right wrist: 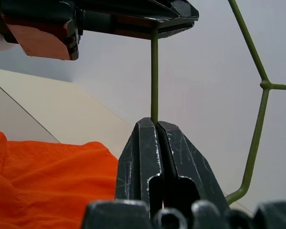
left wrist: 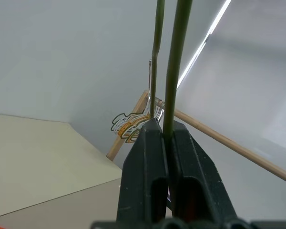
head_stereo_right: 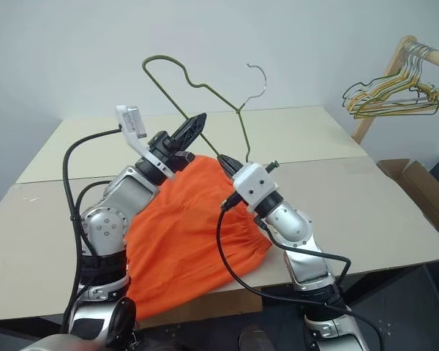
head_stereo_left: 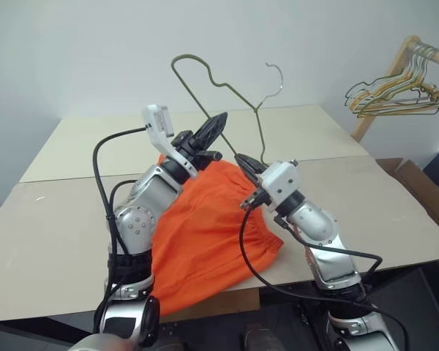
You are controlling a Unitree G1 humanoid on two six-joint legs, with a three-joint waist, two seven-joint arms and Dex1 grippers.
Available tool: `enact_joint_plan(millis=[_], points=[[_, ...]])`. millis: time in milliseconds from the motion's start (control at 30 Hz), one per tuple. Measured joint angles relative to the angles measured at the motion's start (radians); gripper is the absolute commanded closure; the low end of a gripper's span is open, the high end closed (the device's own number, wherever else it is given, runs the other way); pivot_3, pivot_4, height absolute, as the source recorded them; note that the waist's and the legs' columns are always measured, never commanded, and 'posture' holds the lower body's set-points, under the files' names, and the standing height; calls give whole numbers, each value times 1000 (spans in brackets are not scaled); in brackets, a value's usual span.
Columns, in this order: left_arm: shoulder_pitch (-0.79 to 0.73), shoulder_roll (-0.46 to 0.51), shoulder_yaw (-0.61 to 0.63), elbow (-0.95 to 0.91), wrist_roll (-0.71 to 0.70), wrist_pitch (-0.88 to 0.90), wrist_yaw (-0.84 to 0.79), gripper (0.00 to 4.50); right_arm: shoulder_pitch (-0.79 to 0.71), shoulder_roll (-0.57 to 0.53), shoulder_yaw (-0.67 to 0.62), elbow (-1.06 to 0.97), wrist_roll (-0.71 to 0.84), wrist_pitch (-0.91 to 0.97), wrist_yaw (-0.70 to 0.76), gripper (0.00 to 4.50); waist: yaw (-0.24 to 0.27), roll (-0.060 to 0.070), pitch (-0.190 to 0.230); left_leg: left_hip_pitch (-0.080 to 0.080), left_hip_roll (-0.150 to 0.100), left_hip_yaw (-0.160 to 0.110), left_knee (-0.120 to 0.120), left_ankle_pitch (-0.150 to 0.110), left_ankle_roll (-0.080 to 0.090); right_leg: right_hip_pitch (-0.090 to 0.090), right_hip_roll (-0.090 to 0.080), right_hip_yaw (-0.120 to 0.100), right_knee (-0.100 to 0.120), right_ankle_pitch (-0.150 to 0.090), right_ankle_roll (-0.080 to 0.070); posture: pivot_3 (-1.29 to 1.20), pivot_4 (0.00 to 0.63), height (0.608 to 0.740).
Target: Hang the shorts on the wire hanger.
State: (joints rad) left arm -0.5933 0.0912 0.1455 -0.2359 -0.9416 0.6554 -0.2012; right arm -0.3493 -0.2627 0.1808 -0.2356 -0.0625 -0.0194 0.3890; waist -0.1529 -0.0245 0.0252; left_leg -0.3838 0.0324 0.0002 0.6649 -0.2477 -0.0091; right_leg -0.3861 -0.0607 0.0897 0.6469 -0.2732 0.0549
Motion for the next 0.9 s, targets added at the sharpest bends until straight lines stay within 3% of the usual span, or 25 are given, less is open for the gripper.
enact_joint_plan(millis=[200,400,500,733,900], points=[[0,28,-19,3,72,-45,-54,4500,-20,-2,1,20,-33,-11,-2,2046,-2,0,0,0,0,1,0,0,0,0,0,0,0,0,0,-133,0,740],[-6,180,-9,75,184,-110,-171,4500,-7,-25,-37,6,99,20,79,2046,-6,0,0,0,0,0,0,0,0,0,0,-1,0,0,0,-124,0,740],[-16,270,38,105,183,-116,-278,4500,-6,-91,-103,-29,293,160,191,2046,-3,0,0,-1,0,0,0,0,0,0,0,-1,-1,0,0,-126,0,740],[50,441,163,69,-121,-3,-724,4500,-57,-367,-158,-18,704,604,564,2046,-18,1,1,0,1,2,0,0,0,1,0,-2,0,0,0,-144,0,740],[57,460,169,67,-192,20,-840,4500,-177,-394,-140,71,839,809,715,2046,-23,1,1,0,1,2,0,0,0,2,1,-4,-1,-1,-1,-130,0,740]])
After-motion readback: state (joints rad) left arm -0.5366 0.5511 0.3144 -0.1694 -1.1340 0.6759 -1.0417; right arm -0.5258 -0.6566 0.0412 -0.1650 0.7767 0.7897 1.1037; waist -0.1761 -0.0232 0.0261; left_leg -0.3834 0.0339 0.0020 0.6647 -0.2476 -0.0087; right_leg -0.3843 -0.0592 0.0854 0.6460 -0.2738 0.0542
